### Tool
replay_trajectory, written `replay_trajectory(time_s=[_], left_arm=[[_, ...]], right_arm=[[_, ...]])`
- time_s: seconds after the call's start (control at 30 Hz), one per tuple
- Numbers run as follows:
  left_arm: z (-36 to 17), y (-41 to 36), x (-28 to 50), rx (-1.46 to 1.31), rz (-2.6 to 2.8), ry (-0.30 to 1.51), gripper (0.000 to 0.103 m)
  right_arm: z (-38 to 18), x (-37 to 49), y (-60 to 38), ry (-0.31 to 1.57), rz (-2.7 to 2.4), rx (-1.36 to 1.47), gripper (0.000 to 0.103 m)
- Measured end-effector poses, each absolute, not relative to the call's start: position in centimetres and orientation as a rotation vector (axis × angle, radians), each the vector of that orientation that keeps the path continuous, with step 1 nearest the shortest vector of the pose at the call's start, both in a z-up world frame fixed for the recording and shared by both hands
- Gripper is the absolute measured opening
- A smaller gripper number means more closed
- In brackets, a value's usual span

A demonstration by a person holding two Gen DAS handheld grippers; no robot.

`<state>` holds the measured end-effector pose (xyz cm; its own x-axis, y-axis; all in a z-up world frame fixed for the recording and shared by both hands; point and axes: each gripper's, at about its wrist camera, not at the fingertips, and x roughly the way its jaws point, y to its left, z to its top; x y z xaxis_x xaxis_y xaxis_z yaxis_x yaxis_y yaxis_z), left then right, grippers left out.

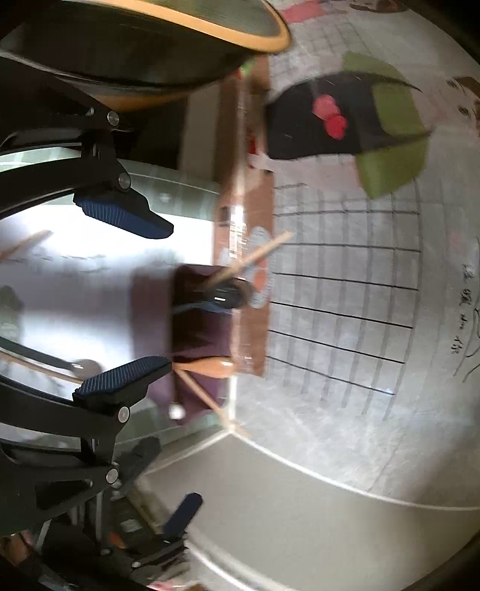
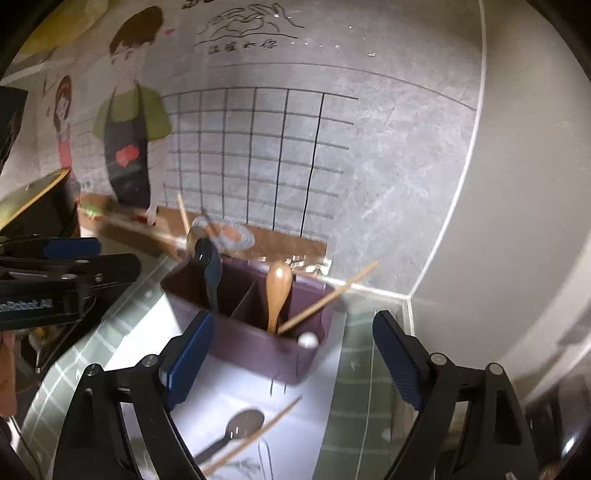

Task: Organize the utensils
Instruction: 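Carry both spoons over the purple holder and release them inside, then lower the left tool onto a wooden chopstick and close on it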

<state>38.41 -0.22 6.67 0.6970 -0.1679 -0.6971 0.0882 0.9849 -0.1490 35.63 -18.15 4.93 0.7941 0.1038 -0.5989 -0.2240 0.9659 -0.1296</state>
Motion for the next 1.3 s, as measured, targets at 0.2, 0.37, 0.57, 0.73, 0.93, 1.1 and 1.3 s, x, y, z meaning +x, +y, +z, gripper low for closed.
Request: replay_trajectory(time_s=[0.2,0.37,0.57,0.73,0.93,1.1,1.3], left_arm=[[1.9,1.0,33.2,-0.085,-0.163,0.896,0.068],[-2.8,2.6,30.3,-0.069,-0.156,1.02,0.068],[-6.0,4.9,28.5,-0.126,-0.103,1.105,0.068],[-6.3,5.9,27.5,-0.133,-0.087,1.116,0.068],[-6.6,7.6,26.9,-0.159,-0.063,1.133,0.068],[-6.6,8.6,26.0,-0.18,-0.05,1.135,0.068],[-6.2,9.2,25.4,-0.221,-0.08,1.133,0.068]], right_arm=[[2.1,32.1,-17.7,0.703,0.207,-0.229,0.085],[-1.5,30.5,-18.2,0.796,0.215,-0.198,0.085],[-5.2,30.0,-18.5,0.867,0.197,-0.148,0.079],[-7.6,31.3,-17.7,0.962,0.188,-0.082,0.037],[-8.6,33.2,-16.5,0.981,0.197,0.022,0.034],[-9.0,35.5,-15.0,0.986,0.198,0.023,0.034],[-9.6,36.9,-14.2,0.995,0.154,-0.051,0.037]])
